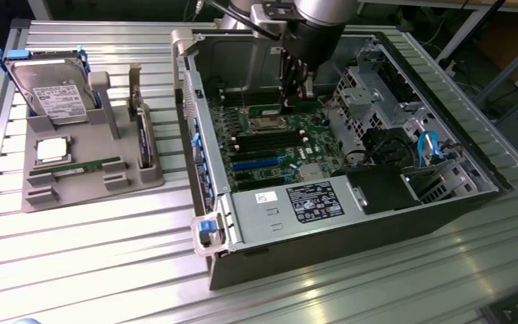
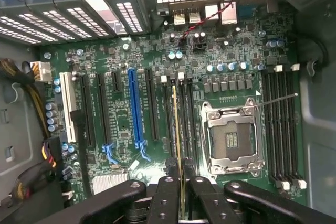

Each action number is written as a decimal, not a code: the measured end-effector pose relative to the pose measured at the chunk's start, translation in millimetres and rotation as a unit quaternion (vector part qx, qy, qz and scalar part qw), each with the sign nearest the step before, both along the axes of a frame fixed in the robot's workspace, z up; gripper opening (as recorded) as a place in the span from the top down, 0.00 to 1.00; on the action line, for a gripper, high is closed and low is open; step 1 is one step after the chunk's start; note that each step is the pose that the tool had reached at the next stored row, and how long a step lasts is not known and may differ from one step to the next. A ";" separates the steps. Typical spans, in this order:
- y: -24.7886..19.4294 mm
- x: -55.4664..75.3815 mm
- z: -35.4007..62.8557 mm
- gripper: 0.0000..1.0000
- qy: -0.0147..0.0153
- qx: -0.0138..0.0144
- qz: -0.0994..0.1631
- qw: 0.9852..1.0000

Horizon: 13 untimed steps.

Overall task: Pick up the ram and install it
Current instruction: 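Insert the ram into the slot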

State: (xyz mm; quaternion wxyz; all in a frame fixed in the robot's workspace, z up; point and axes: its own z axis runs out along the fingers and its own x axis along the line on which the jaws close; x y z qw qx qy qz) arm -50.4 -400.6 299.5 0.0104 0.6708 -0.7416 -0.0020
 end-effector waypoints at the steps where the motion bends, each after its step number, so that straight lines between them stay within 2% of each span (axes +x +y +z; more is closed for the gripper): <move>1: 0.0 0.0 -3.1 0.86 0.000 0.000 0.000 1.000; 3: 0.0 0.0 -11.6 0.86 0.000 0.000 0.000 1.000; 7: 0.0 0.0 -20.8 0.86 0.000 0.000 0.000 1.000; 13: 0.0 -0.8 -21.8 0.86 0.000 0.000 0.003 1.000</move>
